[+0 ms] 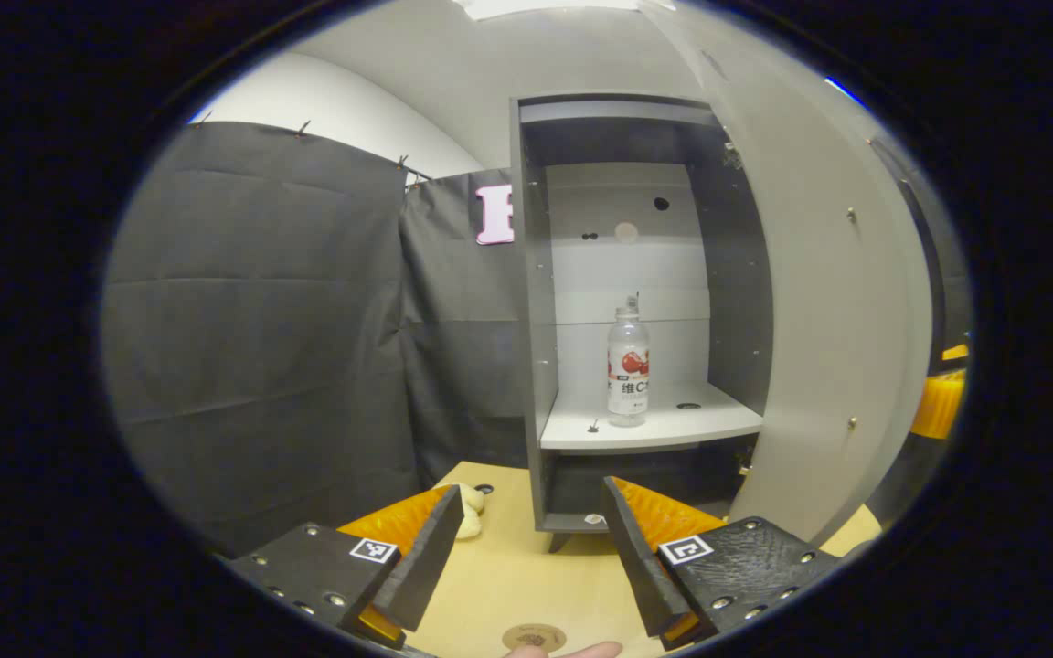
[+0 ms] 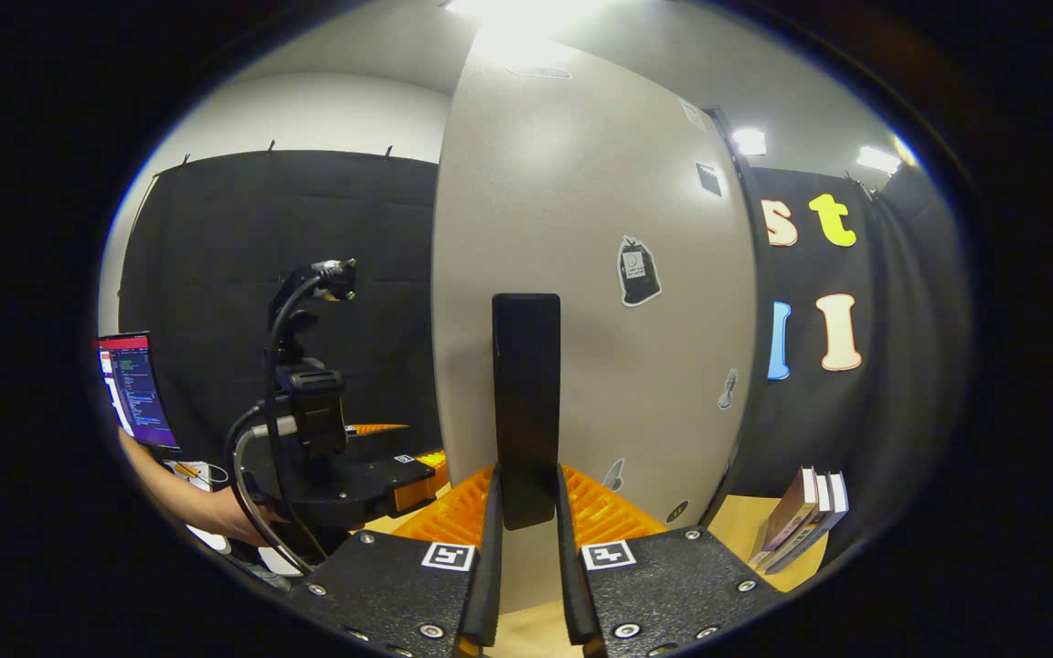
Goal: Open the cabinet door with the right hand, grasp the bottle in the cabinet with the left hand and place it on the coaster, then close the cabinet door with the right hand.
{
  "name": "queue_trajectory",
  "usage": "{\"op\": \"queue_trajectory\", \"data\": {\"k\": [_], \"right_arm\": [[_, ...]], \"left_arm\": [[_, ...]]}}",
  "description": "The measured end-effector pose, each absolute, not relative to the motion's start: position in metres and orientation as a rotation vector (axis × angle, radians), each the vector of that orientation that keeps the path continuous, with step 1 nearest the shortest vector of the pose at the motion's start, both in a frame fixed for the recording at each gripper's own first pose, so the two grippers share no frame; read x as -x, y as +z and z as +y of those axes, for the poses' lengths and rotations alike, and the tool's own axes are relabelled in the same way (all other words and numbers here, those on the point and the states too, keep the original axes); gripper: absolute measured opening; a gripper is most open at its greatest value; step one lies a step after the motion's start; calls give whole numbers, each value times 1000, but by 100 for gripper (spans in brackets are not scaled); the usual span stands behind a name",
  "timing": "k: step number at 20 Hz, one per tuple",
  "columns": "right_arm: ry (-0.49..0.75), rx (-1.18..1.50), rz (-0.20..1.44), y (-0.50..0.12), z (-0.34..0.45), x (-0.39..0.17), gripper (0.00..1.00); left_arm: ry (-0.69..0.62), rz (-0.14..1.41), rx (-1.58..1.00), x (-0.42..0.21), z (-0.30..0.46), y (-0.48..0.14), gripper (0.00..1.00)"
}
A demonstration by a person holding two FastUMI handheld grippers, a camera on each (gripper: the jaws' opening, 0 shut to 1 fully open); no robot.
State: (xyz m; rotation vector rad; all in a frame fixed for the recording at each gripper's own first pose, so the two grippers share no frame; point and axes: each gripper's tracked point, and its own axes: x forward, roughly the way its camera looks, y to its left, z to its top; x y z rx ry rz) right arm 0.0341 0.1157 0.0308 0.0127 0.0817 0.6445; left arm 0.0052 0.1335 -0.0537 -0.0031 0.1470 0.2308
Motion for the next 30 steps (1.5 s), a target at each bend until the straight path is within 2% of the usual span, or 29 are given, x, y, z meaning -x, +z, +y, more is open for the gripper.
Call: {"op": "queue_trajectory", "data": {"k": [4,8,15,16,18,20,21,22,25,26,27,28,30], "right_arm": [[554,71,31,33,107,-30,28],[467,137,28,29,96,-26,28],[380,-9,59,25,95,-13,27],[366,-28,64,24,95,-11,33],[333,-47,70,25,95,-7,35],[290,-32,72,25,88,-8,43],[269,-21,68,24,83,-10,49],[249,-13,71,24,78,-11,60],[175,-16,75,23,69,-11,74],[147,-18,73,24,64,-9,82],[122,-24,68,24,62,-8,84],[90,-26,66,23,59,-4,85],[35,-37,61,22,51,1,85]], "left_arm": [[189,137,-23,-22,105,-50,89],[158,121,-38,-41,75,-48,86],[97,61,-104,-70,45,-32,87],[80,42,-108,-76,41,-28,88],[46,34,-112,-94,35,-29,89],[8,36,-106,-115,29,-33,89],[-1,31,-103,-126,29,-35,89],[-4,21,-99,-136,31,-34,89],[-21,-7,-106,-163,36,-35,89],[-25,-9,-113,-172,37,-36,88],[-23,-15,-120,-181,40,-37,86],[-22,-21,-125,-188,42,-37,89],[-20,-31,-127,-204,45,-40,89]]}}
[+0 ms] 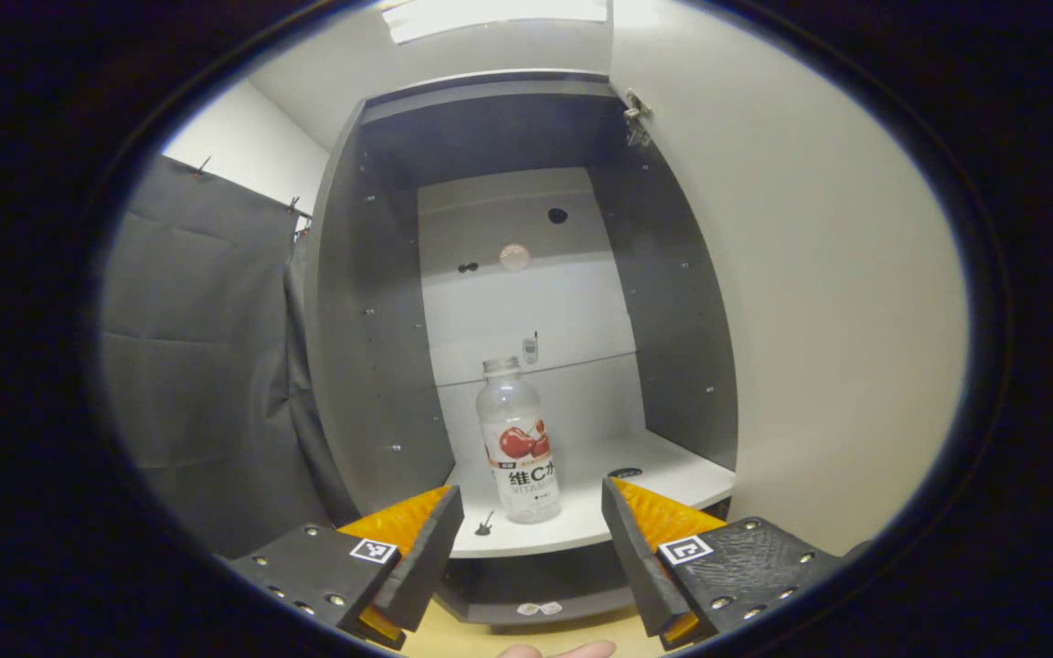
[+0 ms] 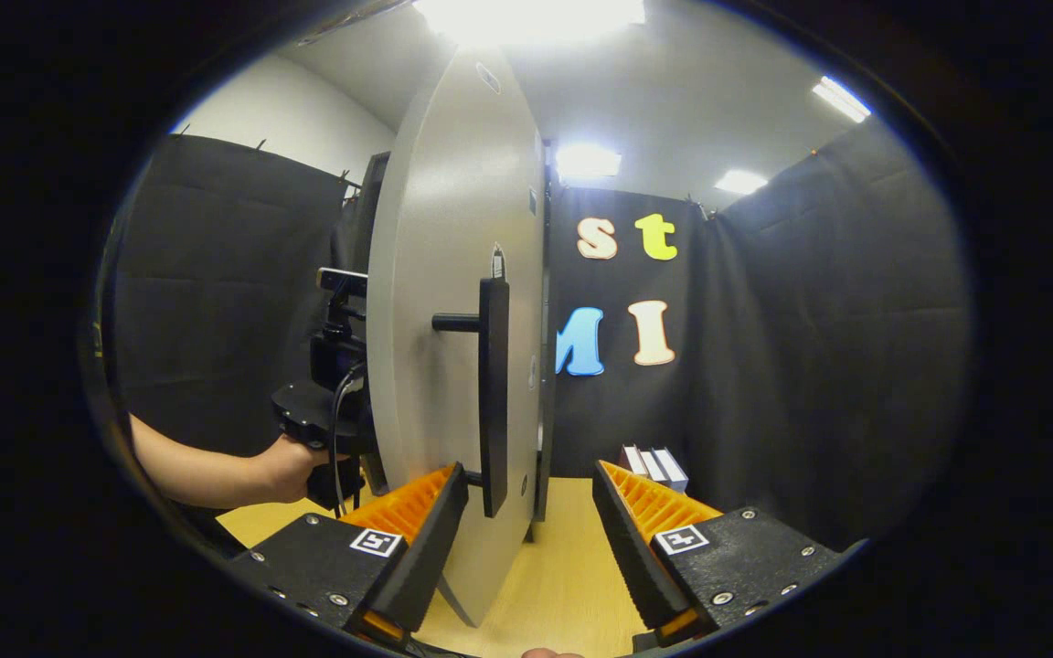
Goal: Open the cabinet door with the right hand, grasp the bottle in the cabinet with the left hand and place it on the coaster, then close the cabinet door with the right hand.
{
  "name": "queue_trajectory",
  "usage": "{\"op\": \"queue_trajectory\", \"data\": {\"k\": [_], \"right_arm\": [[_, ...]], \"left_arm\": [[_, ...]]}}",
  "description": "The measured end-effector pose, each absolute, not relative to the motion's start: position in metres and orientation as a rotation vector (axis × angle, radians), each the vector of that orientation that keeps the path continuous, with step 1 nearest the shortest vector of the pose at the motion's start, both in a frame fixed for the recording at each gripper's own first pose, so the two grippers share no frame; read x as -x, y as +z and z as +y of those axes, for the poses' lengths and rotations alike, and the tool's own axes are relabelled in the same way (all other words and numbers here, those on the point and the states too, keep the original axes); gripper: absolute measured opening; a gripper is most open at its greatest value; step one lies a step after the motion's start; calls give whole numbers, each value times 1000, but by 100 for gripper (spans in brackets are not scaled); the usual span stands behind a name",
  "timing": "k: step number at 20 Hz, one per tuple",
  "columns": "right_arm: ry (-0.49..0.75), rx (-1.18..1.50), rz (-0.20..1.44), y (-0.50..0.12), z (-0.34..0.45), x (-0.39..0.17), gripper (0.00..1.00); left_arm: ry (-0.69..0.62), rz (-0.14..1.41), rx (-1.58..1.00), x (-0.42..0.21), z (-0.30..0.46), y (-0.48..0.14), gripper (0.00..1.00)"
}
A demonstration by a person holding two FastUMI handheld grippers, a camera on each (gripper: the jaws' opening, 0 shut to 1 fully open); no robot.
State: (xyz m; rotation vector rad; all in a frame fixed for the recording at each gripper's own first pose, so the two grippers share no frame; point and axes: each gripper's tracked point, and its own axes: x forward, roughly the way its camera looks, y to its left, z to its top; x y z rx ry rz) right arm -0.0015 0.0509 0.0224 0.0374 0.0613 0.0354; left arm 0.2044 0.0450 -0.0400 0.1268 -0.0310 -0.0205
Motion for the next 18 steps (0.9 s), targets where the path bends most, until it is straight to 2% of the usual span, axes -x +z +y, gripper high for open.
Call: {"op": "queue_trajectory", "data": {"k": [7,8,12,18], "right_arm": [[-187,-136,64,10,4,16,85],[-212,-145,63,9,-3,19,82],[-232,-154,76,2,-2,16,86],[-299,-226,98,-14,-8,15,86]], "left_arm": [[-21,-50,-144,-256,51,-49,89],[-13,-53,-136,-263,54,-49,89],[-4,-58,-103,-296,64,-49,86],[-32,-78,-86,-335,61,-41,87]]}}
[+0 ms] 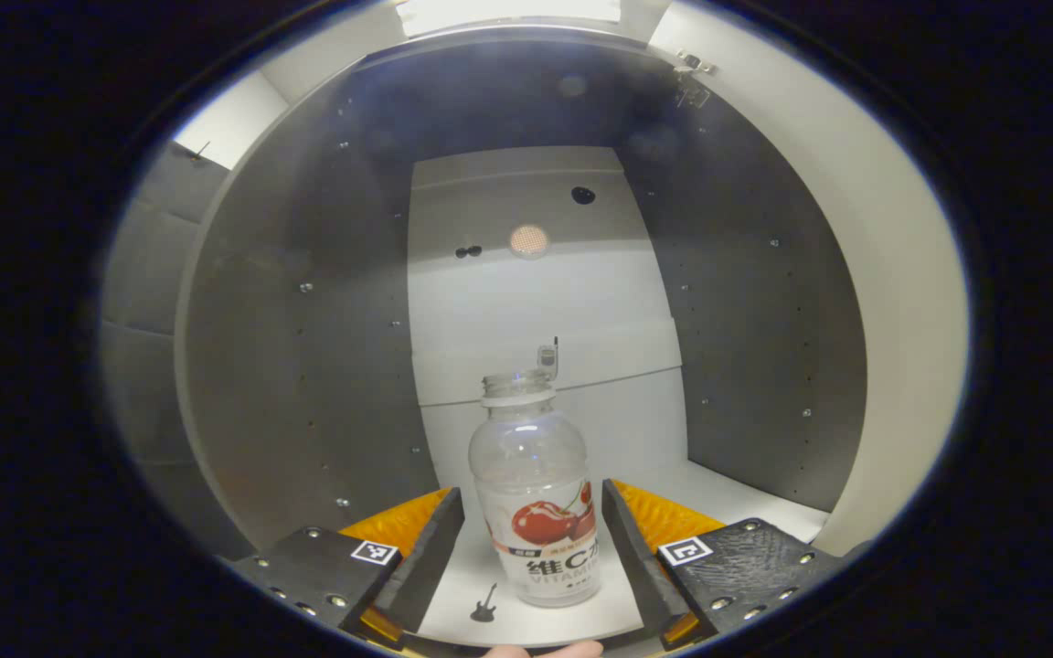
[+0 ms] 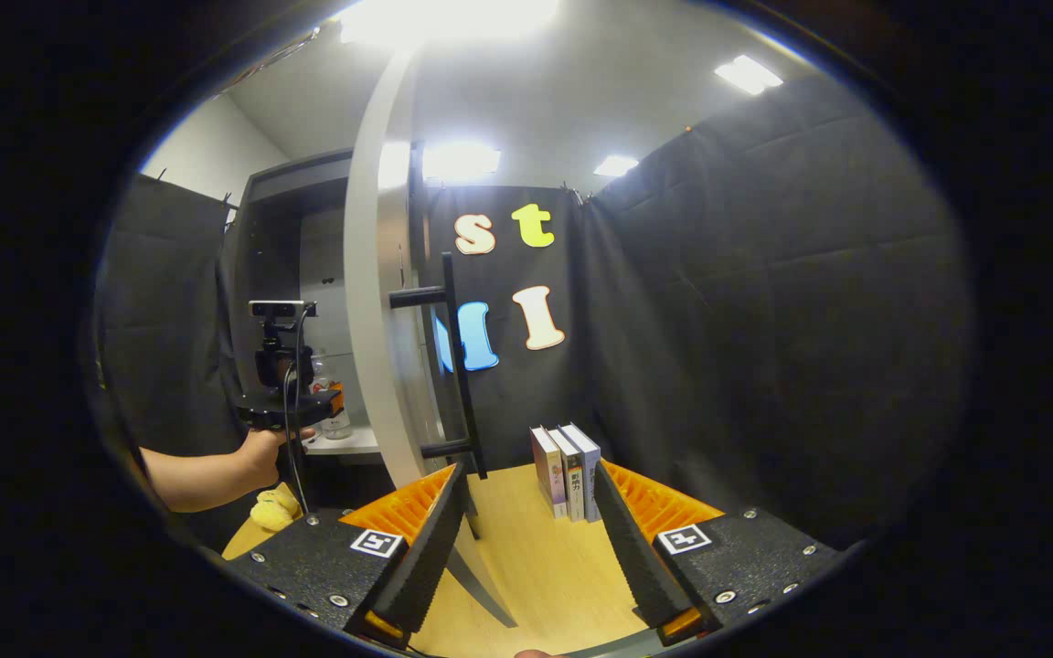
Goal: Open the cabinet door with the right hand, grasp the bottle in the cabinet with the left hand and place it on the coaster, then close the cabinet door with the right hand.
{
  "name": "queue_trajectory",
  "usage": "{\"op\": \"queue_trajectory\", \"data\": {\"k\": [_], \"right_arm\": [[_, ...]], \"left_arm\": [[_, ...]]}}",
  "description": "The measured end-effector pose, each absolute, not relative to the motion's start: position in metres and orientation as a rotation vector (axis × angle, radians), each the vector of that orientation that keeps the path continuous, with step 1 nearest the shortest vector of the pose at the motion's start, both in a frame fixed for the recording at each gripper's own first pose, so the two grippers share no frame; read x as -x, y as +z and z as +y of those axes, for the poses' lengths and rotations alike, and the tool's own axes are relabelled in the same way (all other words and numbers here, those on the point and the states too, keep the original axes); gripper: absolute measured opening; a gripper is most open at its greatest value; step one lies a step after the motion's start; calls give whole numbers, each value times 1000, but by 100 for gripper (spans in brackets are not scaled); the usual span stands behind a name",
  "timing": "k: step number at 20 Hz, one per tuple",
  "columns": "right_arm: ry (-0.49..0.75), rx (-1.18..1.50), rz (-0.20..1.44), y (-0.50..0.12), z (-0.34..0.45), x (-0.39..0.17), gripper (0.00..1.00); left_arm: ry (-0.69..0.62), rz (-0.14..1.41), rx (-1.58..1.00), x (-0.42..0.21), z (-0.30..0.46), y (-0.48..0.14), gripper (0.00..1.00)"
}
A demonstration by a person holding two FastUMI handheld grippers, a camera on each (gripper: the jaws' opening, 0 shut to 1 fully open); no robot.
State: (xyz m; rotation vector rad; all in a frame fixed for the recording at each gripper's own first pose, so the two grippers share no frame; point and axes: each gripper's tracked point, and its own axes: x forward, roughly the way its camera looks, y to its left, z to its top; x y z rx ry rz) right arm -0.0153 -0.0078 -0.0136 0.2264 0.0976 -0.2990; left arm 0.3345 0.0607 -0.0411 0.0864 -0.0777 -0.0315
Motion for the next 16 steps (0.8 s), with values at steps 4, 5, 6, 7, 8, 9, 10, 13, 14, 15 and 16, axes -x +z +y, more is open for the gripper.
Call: {"op": "queue_trajectory", "data": {"k": [4,5,6,7,8,9,10,13,14,15,16], "right_arm": [[-336,-240,98,-18,-13,9,86],[-342,-239,93,-17,-13,9,86],[-342,-240,90,-18,-13,10,86],[-343,-242,84,-18,-13,9,86],[-346,-245,80,-18,-13,9,87],[-349,-250,75,-17,-13,9,87],[-350,-254,72,-18,-14,10,87],[-334,-257,61,-19,-13,9,87],[-323,-260,55,-18,-14,9,87],[-309,-266,55,-20,-14,8,87],[-293,-276,64,-21,-14,7,87]], "left_arm": [[-41,-63,-75,-351,58,-48,87],[-37,-67,-74,-355,57,-47,89],[-34,-67,-80,-358,57,-47,87],[-22,-68,-89,-360,60,-48,89],[-27,-57,-96,-361,60,-51,89],[-27,-51,-99,-360,62,-54,85],[-15,-60,-95,-359,65,-51,81],[8,-44,-92,-356,74,-53,72],[3,-46,-82,-350,73,-49,65],[14,-54,-79,-343,77,-44,72],[24,-63,-84,-336,80,-37,71]]}}
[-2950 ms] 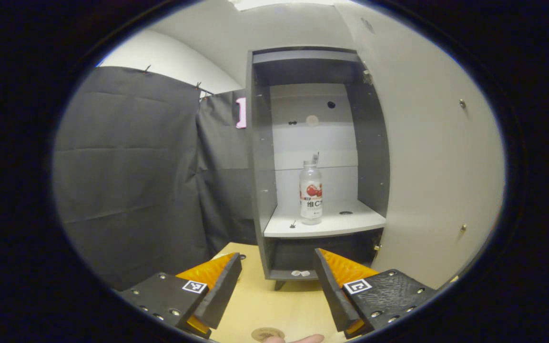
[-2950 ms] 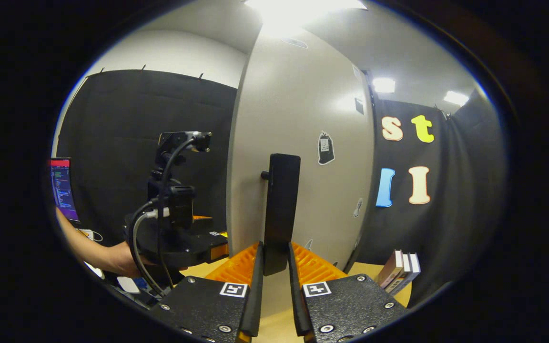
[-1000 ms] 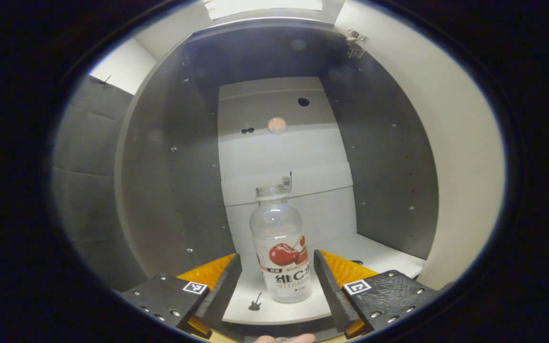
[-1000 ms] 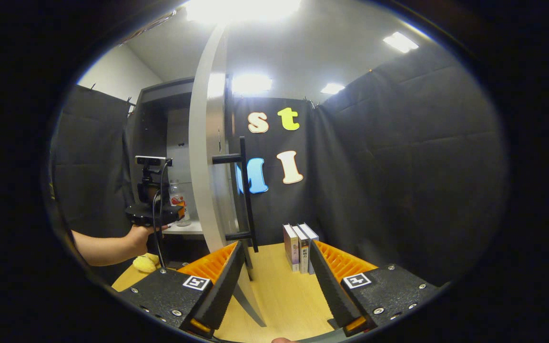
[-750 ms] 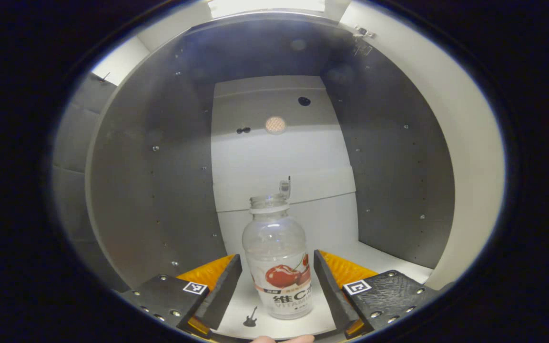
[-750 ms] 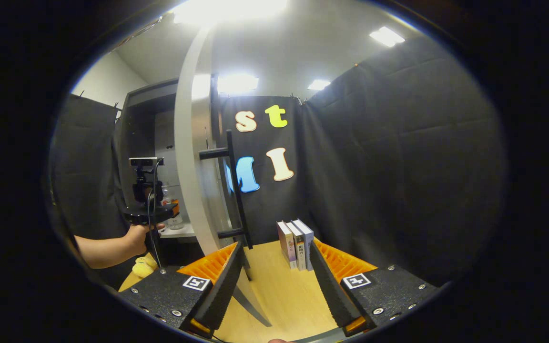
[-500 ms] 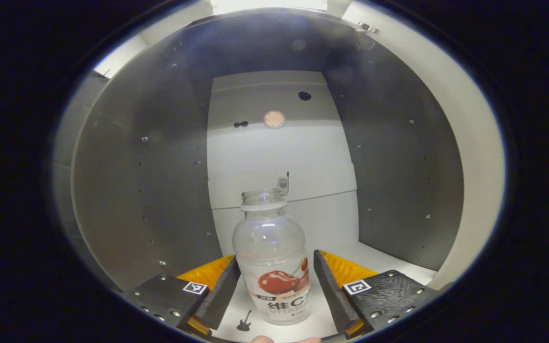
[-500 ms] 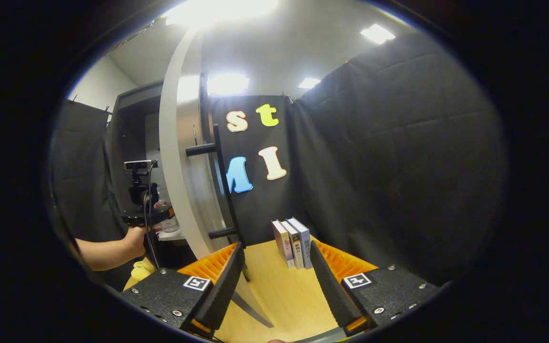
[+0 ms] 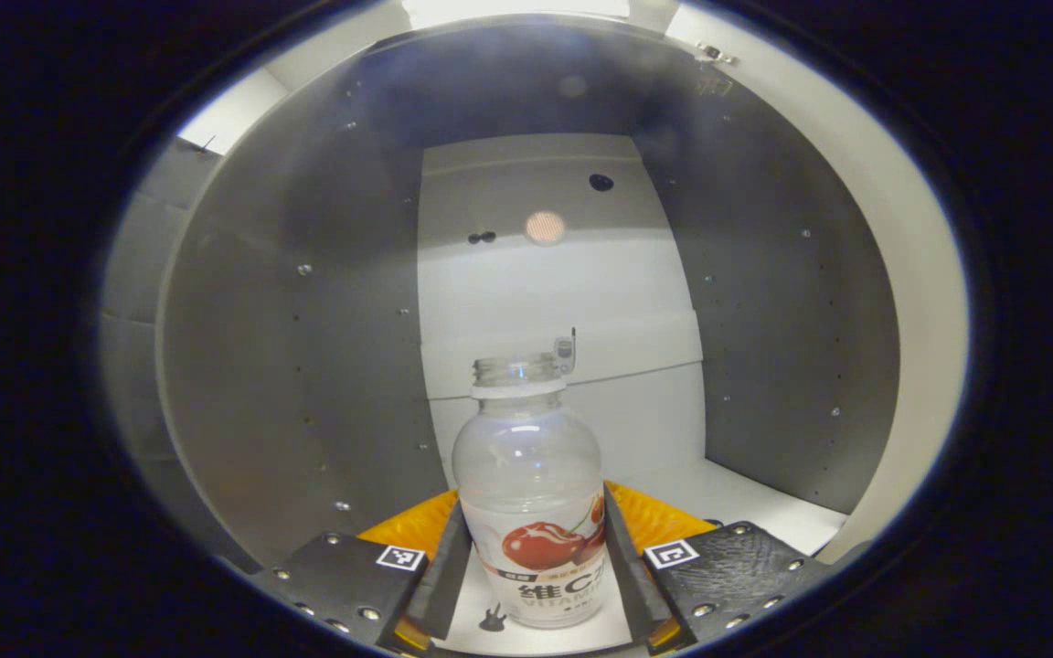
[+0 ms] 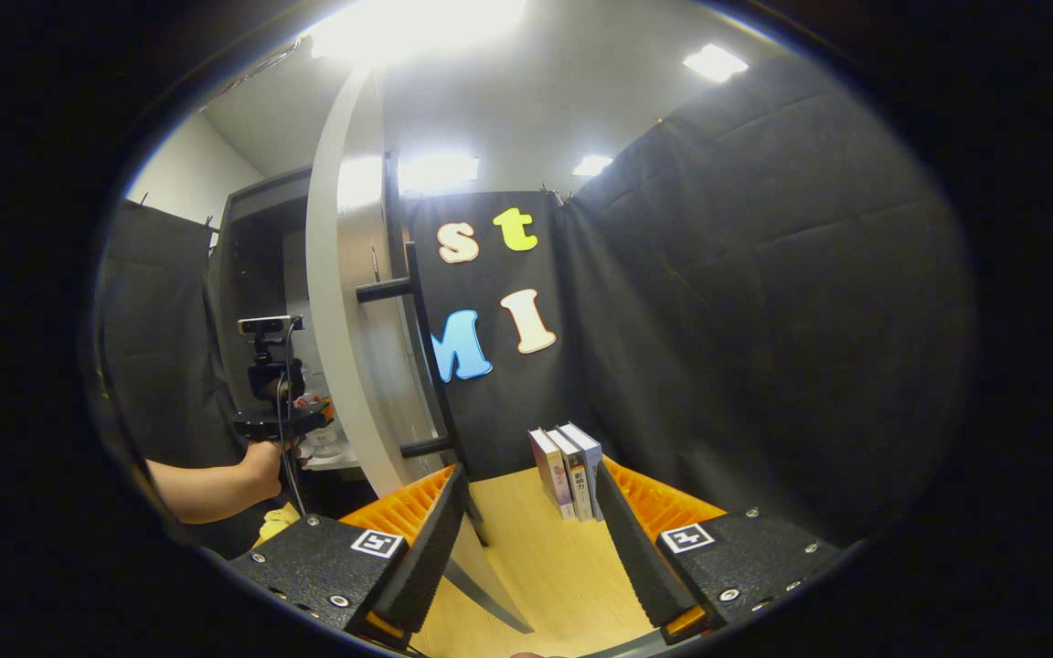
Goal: Open the cabinet door with the right hand, grasp the bottle in the cabinet with the left hand and place it on the coaster, then close the cabinet door with the right hand.
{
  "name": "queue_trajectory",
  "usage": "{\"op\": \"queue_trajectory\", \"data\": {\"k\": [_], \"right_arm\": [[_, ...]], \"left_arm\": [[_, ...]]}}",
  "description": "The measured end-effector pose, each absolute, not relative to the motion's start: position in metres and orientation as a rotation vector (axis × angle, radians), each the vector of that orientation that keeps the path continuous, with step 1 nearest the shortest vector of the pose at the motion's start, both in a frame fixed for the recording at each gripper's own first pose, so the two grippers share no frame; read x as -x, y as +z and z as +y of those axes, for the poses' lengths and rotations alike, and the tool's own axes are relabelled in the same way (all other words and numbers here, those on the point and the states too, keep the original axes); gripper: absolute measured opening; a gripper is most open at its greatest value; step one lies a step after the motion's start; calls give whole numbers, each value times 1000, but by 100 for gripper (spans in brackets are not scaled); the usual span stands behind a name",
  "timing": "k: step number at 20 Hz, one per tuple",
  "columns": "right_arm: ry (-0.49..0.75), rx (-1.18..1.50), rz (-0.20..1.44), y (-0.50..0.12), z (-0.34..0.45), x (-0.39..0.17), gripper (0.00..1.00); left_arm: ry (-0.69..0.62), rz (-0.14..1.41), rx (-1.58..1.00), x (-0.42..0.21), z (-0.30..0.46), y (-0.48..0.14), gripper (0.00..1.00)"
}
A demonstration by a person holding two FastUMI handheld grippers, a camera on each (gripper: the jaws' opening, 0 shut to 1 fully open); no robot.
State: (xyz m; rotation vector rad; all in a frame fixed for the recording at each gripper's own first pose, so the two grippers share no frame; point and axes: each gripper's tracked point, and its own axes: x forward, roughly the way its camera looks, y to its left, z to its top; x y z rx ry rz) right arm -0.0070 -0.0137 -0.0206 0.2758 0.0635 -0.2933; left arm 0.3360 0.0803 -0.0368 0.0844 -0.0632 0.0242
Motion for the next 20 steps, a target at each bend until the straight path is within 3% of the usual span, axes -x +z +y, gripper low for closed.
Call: {"op": "queue_trajectory", "data": {"k": [2,3,5,6,7,11,18,20], "right_arm": [[-255,-277,69,-20,-15,5,87],[-234,-265,72,-19,-15,5,82],[-187,-231,81,-17,-16,5,87],[-162,-209,74,-13,-17,8,87],[-141,-187,61,-6,-20,10,87],[-85,-185,48,-1,-33,22,87],[-4,-193,85,-14,-52,43,87],[25,-199,99,-20,-53,45,87]], "left_arm": [[50,-74,-120,-322,82,-24,71],[58,-81,-130,-315,82,-17,71],[73,-94,-134,-295,81,-4,71],[78,-97,-127,-285,79,2,78],[85,-95,-119,-275,80,4,65],[146,-74,-79,-251,89,3,79],[265,-79,-81,-181,118,5,65],[307,-68,-119,-161,124,1,72]]}}
